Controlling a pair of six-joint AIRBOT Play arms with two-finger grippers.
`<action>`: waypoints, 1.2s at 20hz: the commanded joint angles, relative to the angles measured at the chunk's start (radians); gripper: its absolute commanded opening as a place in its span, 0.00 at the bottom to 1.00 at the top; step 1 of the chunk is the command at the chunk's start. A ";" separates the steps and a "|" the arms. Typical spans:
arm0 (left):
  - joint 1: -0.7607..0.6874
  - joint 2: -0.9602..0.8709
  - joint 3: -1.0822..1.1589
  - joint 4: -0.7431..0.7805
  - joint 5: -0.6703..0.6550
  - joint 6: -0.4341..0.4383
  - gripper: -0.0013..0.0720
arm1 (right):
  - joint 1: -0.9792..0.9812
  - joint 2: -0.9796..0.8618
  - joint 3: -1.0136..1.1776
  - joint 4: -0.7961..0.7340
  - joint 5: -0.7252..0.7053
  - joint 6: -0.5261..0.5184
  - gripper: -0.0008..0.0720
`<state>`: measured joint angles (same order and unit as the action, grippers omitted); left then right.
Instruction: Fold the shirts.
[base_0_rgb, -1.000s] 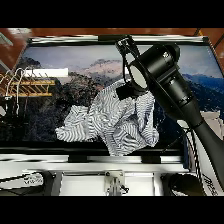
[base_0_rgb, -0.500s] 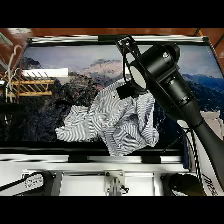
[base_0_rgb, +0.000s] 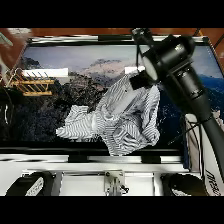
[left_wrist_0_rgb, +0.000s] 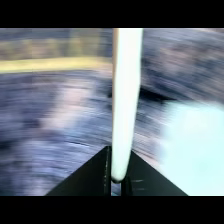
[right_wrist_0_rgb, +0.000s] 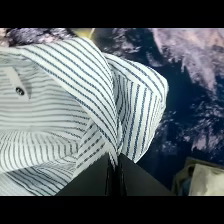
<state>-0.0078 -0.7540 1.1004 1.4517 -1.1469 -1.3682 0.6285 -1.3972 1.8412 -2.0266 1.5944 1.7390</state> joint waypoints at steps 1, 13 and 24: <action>-0.374 0.156 0.002 -0.036 -0.327 -0.064 0.08 | -0.083 0.001 0.036 0.011 -0.022 -0.036 0.12; -1.019 0.108 -0.117 0.151 -0.433 -0.268 0.08 | -0.171 0.001 0.044 0.143 0.063 -0.126 0.12; -1.006 -0.118 -0.179 0.180 -0.080 -0.218 0.08 | -0.170 0.093 0.044 0.353 0.054 -0.140 0.12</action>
<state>-1.0134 -0.8089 0.9264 1.6344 -1.3666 -1.5894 0.4568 -1.3342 1.8843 -1.7897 1.6554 1.6081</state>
